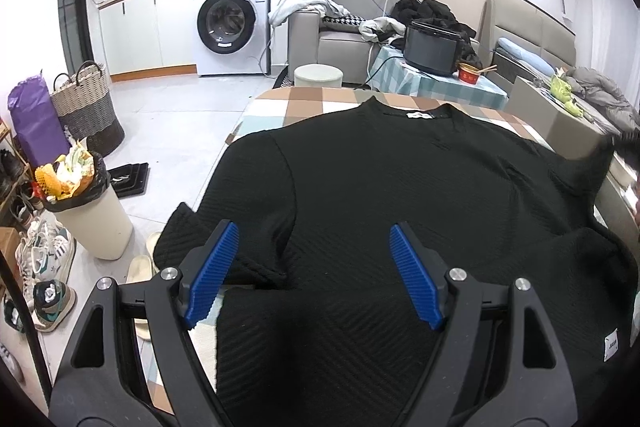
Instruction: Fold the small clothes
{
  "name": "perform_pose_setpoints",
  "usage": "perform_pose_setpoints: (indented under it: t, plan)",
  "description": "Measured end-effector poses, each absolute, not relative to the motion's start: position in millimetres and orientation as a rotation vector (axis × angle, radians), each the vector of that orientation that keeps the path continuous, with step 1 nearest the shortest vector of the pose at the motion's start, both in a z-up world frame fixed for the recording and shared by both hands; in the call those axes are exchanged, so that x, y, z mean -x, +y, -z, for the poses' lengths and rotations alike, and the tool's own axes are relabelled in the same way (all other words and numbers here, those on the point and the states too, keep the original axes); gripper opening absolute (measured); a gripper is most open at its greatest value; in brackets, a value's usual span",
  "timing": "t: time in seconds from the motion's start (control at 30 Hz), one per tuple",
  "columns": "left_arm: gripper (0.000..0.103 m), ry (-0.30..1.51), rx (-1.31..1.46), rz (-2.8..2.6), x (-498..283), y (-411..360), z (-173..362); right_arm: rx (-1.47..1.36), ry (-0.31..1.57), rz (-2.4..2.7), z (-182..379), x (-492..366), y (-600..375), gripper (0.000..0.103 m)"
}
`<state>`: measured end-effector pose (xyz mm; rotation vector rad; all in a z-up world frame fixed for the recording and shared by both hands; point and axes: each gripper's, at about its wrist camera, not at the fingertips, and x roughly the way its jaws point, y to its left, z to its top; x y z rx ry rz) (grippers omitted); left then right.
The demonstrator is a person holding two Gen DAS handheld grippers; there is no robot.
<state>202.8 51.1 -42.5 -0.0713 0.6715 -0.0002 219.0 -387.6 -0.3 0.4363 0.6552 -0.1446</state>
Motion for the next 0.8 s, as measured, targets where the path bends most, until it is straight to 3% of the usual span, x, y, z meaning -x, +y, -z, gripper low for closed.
perform_pose_setpoints:
  t: [0.2, 0.33, 0.4, 0.5, 0.7, 0.8]
  plan:
    - [0.076, 0.672, 0.088, -0.026, -189, 63, 43, -0.17, 0.75, -0.383, -16, -242, -250, 0.009]
    - [0.077, 0.692, 0.1, -0.04, -182, 71, 47, -0.146, 0.873, -0.472, 12, -239, -216, 0.036]
    - [0.077, 0.699, 0.106, -0.052, -179, 76, 49, -0.155, 0.886, -0.449, 17, -234, -220, 0.043]
    - [0.079, 0.708, 0.137, -0.074, -175, 88, 53, -0.17, 0.905, -0.351, 25, -229, -239, 0.043]
    - [0.082, 0.748, 0.259, -0.178, -165, 136, 63, -0.116, 1.141, -0.171, 84, -237, -245, 0.041]
    - [0.082, 0.758, 0.375, -0.226, -153, 174, 72, -0.174, 1.099, -0.182, 71, -230, -251, 0.044]
